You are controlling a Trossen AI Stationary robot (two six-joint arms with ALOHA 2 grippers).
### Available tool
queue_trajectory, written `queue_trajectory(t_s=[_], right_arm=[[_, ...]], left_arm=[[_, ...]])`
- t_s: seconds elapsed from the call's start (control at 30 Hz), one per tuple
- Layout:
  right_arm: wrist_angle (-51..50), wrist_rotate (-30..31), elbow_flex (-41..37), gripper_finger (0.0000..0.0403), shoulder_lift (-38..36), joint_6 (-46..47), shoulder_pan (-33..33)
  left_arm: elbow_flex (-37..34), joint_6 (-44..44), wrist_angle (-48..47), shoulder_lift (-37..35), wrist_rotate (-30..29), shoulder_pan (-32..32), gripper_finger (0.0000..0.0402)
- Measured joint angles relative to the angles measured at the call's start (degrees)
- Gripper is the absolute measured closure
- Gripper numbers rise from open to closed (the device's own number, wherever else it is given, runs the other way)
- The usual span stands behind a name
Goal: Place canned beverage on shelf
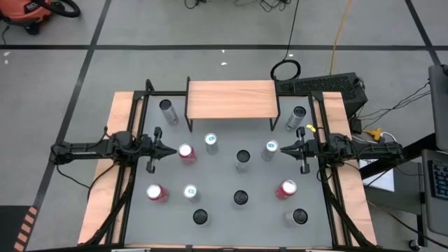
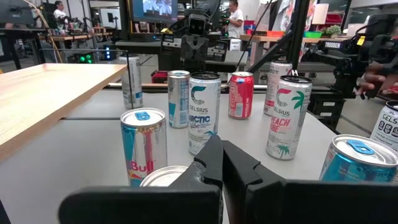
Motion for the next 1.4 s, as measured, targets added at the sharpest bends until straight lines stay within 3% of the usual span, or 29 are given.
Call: queue_trajectory(t_s=[0.63,0.73,0.93,1.17,1.4], right_arm=[[0.7,1.2,2.8,0.0403,0.0,-1.2,0.1],[0.3,0.1,7.0,0.0403,0.1,-1.1,0.1],[-9.8,-0.1,19.5,0.0403,2.8,-1.1,0.1],[-22.8,0.1,34.1,0.0403,10.1,-1.4,0.1],[-28.4,0.0,44.9,0.0403,18.4,-0.9,0.1]], left_arm=[[0.0,0.0,0.0,0.0,0.0,0.0,0.0402],[0.0,0.0,0.0,0.0,0.0,0.0,0.0402],[0.0,0.0,0.0,0.0,0.0,0.0,0.0402],[0.0,0.0,0.0,0.0,0.0,0.0,0.0402],[0.0,0.0,0.0,0.0,0.0,0.0,0.0402]])
